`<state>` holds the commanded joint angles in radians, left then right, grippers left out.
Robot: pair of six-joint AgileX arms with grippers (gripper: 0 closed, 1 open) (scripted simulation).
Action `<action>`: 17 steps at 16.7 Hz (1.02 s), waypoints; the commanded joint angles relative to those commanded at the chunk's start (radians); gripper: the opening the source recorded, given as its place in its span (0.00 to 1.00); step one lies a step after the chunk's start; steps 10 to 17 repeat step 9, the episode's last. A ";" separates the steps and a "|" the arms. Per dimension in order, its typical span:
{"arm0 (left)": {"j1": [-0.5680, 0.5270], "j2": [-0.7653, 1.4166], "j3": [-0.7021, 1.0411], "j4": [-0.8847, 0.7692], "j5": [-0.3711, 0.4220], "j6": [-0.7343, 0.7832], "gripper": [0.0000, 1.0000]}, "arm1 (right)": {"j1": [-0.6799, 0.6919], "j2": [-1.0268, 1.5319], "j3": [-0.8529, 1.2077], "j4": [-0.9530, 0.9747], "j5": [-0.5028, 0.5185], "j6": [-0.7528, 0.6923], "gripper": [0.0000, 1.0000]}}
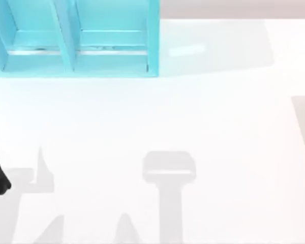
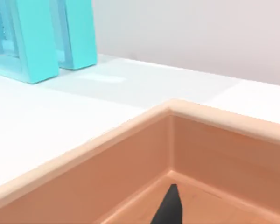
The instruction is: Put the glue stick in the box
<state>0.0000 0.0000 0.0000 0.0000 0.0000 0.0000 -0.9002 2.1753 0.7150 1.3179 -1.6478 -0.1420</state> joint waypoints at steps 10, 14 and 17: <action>0.000 0.000 0.000 0.000 0.000 0.000 1.00 | 0.000 0.000 0.000 0.000 0.000 0.000 1.00; 0.000 0.000 0.000 0.000 0.000 0.000 1.00 | 0.000 0.000 0.000 0.000 0.000 0.000 1.00; 0.000 0.000 0.000 0.000 0.000 0.000 1.00 | 0.000 0.000 0.000 0.000 0.000 0.000 1.00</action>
